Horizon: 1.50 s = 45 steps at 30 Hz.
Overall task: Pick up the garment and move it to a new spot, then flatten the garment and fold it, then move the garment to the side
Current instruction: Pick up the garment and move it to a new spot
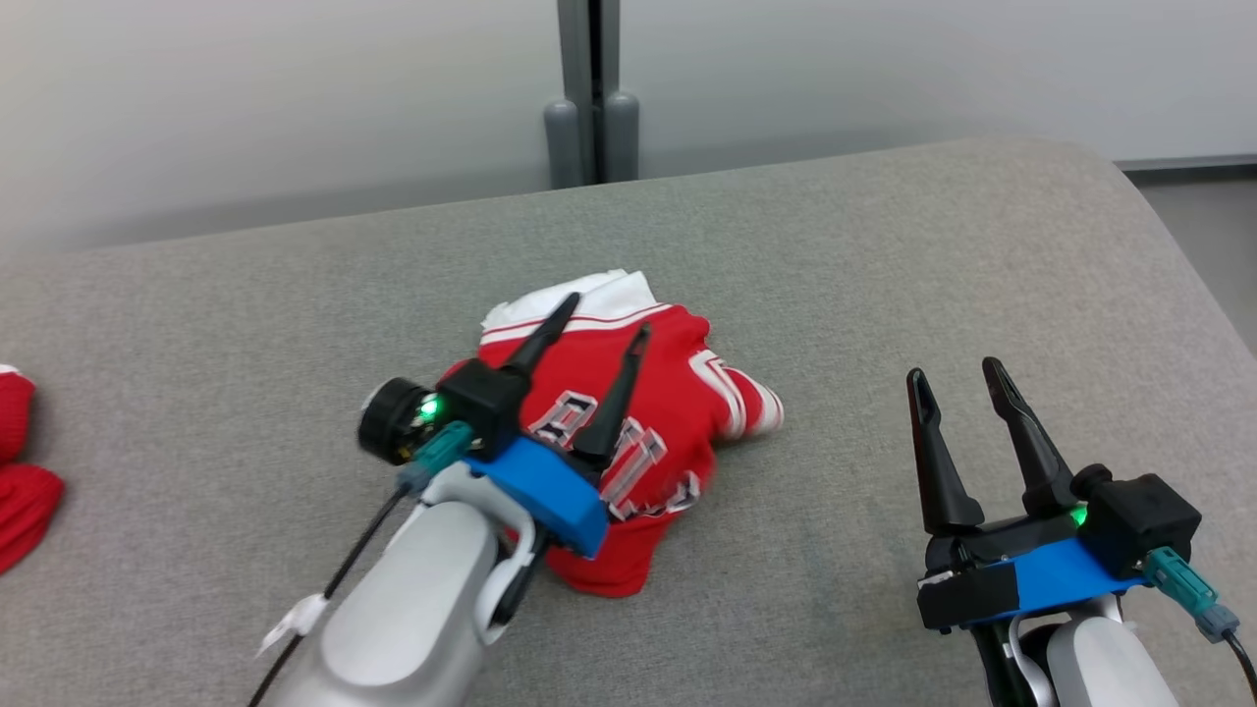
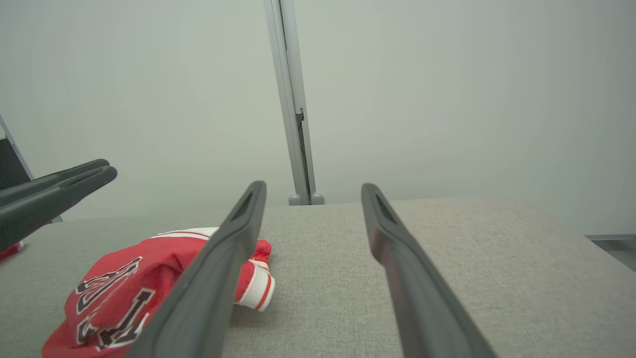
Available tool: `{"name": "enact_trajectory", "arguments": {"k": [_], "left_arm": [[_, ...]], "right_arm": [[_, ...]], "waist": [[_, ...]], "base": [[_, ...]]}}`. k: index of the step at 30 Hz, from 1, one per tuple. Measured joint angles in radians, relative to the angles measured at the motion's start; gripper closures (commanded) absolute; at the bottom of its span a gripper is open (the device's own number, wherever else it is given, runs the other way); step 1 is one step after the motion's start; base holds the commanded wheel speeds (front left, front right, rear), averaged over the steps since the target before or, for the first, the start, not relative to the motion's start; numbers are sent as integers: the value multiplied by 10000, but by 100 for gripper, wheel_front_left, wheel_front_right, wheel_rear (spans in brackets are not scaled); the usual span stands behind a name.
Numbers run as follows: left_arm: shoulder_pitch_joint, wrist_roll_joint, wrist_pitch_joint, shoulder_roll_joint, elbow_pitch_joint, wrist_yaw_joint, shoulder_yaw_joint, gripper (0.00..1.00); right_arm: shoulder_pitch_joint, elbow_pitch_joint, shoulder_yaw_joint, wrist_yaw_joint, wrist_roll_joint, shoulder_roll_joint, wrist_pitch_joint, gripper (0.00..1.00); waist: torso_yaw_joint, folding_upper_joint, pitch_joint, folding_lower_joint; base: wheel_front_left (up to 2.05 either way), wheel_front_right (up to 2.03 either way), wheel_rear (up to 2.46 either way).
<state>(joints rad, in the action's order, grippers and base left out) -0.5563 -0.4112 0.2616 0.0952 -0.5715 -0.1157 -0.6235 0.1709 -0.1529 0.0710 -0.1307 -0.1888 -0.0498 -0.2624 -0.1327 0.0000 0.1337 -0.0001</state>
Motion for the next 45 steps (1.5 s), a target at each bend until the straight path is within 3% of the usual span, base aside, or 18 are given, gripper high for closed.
{"name": "enact_trajectory", "arguments": {"k": [10,15,22,30,45], "left_arm": [[1562,81,0,1120,1735,663,2341,0],[2462,355,2,1315,2504,844,3661,0],[3678,1256,12,1158,3147,957,4851,0],[4737,1858,12,717,3300,617,5745,0],[5242,2788,12,265,3076,176,6341,0]], "right_arm": [[-173,-63,-232,0,115,4,0,0],[-319,-121,-345,0,215,4,-2,0],[-379,-244,-529,0,351,4,0,0],[-619,-428,-679,0,405,4,0,0],[-823,-1076,-706,0,504,4,0,0]], "waist": [[728,0,-367,-1],[1131,0,-540,0],[1537,0,-764,0],[1739,0,-1006,0],[1716,0,-1240,1]], "base": [[0,0,0],[0,0,0],[0,0,0],[0,0,0],[0,0,0]]}}
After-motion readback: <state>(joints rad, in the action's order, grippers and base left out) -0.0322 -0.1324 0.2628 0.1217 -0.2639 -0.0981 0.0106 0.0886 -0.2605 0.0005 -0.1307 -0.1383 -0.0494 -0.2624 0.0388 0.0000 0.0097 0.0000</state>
